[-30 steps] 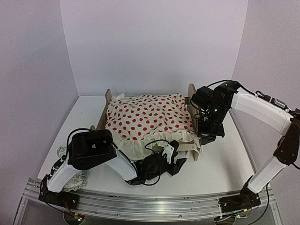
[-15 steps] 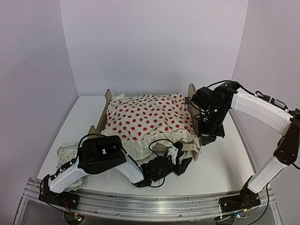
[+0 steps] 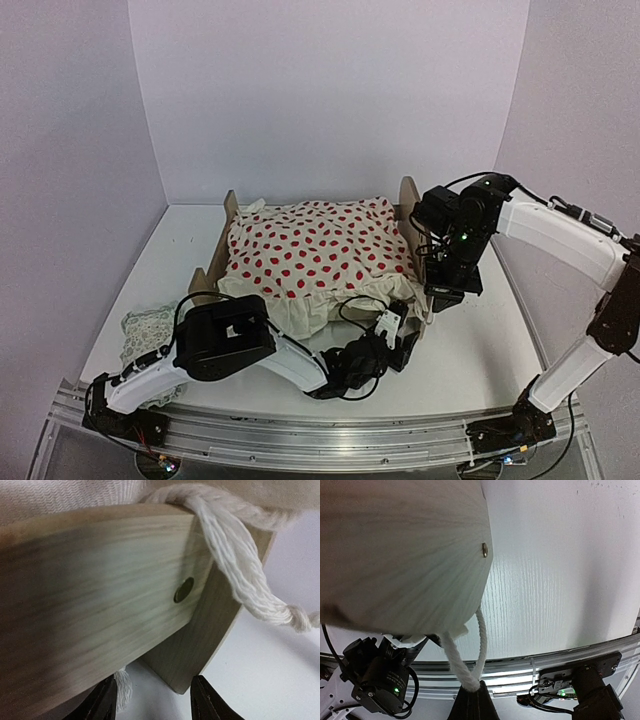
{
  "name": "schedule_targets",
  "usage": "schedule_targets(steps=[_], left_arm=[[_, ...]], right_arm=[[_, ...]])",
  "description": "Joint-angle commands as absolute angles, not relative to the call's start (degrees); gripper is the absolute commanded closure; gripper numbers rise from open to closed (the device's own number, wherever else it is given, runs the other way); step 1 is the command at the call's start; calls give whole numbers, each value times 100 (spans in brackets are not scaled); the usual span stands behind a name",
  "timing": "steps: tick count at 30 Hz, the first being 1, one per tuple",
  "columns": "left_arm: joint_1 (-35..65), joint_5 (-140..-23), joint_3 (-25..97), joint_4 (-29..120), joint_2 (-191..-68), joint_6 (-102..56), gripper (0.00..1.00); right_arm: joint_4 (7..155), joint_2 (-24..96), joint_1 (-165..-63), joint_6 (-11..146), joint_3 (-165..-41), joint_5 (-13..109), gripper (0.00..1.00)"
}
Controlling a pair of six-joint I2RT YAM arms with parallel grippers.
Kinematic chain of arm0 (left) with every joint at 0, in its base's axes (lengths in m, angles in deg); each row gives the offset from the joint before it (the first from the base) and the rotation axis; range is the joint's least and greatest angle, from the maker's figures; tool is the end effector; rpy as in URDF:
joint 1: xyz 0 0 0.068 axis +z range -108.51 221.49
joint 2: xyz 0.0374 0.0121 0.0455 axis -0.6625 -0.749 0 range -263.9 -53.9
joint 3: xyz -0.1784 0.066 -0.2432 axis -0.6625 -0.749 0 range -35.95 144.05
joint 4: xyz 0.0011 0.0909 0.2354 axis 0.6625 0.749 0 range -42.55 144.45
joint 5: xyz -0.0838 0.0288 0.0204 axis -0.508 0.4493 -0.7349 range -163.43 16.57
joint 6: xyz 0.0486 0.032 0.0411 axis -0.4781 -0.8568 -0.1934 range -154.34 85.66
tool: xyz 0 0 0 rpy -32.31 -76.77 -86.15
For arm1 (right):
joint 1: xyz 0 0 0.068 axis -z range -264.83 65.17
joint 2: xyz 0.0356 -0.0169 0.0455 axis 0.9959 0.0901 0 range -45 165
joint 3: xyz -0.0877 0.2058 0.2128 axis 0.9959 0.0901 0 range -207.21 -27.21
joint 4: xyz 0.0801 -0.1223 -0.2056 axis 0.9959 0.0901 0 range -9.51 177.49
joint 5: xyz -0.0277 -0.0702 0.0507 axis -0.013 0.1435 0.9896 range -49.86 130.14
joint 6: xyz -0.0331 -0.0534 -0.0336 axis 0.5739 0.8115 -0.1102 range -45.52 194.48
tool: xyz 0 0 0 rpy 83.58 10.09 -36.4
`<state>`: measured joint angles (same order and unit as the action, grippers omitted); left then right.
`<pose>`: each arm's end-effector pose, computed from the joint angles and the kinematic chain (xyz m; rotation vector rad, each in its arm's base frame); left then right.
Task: Set up the pet bed
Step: Cross the right ropes of the mattress closest to the robot.
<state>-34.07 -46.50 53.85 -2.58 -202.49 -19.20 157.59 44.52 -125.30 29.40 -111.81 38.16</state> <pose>0.1690 -0.5501 0.0810 0.5644 1.6759 -0.7653 0.2108 0.1772 0.3228 0.1250 3.0114 0.1045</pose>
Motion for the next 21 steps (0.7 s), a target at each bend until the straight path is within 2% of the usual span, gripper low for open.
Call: schedule_targets(steps=[1, 4, 7, 12, 13, 14, 16, 21], left_arm=[[-3364, -3948, 5605, 882, -20503, -1694, 47], [-3360, -3707, 5872, 1324, -20579, -1509, 48], [-3362, -3411, 6333, 1796, -20757, -1326, 55], [-3355, -3235, 6642, 1484, -20944, -1484, 67], [-3356, -3291, 6647, 1388, -20961, -1609, 73], [-3349, -3313, 6637, 1317, -20969, -1690, 88], [-3353, -3329, 6443, 1263, -20889, -1736, 99], [-3355, -3359, 5551, 809, -20479, -2015, 100]], right_arm=[[15728, 4297, -12566, 3018, -11182, 3970, 100], [15728, 4293, -12564, 2990, -11176, 4116, 100], [15733, 4279, -12562, 2957, -11133, 4188, 100], [15729, 4222, -12561, 2878, -10994, 4303, 100], [15725, 4211, -12561, 2862, -10964, 4311, 100], [15727, 4203, -12561, 2856, -10942, 4310, 100], [15724, 4208, -12563, 2876, -10945, 4280, 100], [15725, 4272, -12566, 2983, -11092, 4193, 100]])
